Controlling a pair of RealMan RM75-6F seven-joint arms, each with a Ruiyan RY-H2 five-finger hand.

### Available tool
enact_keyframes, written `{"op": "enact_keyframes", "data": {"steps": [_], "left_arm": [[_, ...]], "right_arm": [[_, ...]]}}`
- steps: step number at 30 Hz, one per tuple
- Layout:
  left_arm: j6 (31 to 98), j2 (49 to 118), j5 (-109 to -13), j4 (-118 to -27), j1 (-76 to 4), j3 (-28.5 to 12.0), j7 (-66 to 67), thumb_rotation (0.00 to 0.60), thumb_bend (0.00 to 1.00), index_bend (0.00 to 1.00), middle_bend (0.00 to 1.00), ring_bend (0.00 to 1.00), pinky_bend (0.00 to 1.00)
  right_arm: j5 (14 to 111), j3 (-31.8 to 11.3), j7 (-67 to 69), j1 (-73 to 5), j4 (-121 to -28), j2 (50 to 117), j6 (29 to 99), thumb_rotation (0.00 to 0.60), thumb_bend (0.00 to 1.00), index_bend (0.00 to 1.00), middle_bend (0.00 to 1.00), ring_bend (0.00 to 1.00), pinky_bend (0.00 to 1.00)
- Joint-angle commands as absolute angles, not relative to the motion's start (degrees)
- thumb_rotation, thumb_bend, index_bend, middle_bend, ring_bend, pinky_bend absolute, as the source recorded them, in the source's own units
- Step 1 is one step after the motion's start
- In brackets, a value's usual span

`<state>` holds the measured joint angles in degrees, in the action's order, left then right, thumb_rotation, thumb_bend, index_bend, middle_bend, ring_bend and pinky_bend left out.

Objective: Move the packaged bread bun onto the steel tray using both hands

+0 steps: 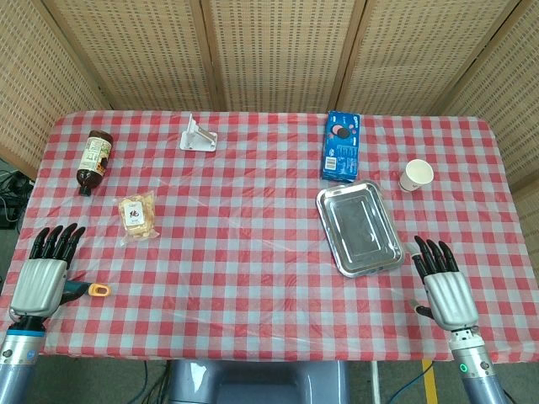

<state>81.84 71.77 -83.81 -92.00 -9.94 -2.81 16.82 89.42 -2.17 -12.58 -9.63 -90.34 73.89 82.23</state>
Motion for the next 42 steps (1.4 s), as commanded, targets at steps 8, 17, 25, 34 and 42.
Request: {"op": "enact_keyframes", "data": {"steps": [8, 17, 25, 34, 42], "left_arm": [[82.4, 71.6, -84.6, -92.4, -9.7, -2.5, 16.7, 0.6, 0.06, 0.0, 0.0, 0.0, 0.0], [82.8, 71.6, -85.1, -92.6, -9.6, -2.4, 17.0, 0.6, 0.06, 0.0, 0.0, 0.0, 0.0], [81.3, 71.7, -84.1, -92.3, -10.4, -2.9, 17.0, 0.6, 0.06, 0.0, 0.0, 0.0, 0.0], [73.6, 68.8, -76.8, -92.2, -15.4, -8.2, 15.8, 0.6, 0.07, 0.0, 0.0, 0.0, 0.0], [58.4, 66.9, -66.0, -87.9, -24.6, -13.6, 16.5, 0.6, 0.07, 0.0, 0.0, 0.0, 0.0]], "right_arm": [[90.5, -1.8, -12.3, -9.3, -91.0, 73.4, 83.1, 0.6, 0.06, 0.0, 0.0, 0.0, 0.0], [90.7, -2.0, -11.1, -9.0, -91.8, 72.6, 83.8, 0.6, 0.07, 0.0, 0.0, 0.0, 0.0], [90.0, -2.1, -10.5, -9.2, -92.1, 72.0, 83.0, 0.6, 0.07, 0.0, 0.0, 0.0, 0.0], [89.7, -2.0, -10.1, -9.3, -92.0, 71.8, 82.2, 0.6, 0.07, 0.0, 0.0, 0.0, 0.0], [89.4, -2.1, -10.0, -9.5, -91.8, 71.9, 81.7, 0.6, 0.07, 0.0, 0.0, 0.0, 0.0]]}}
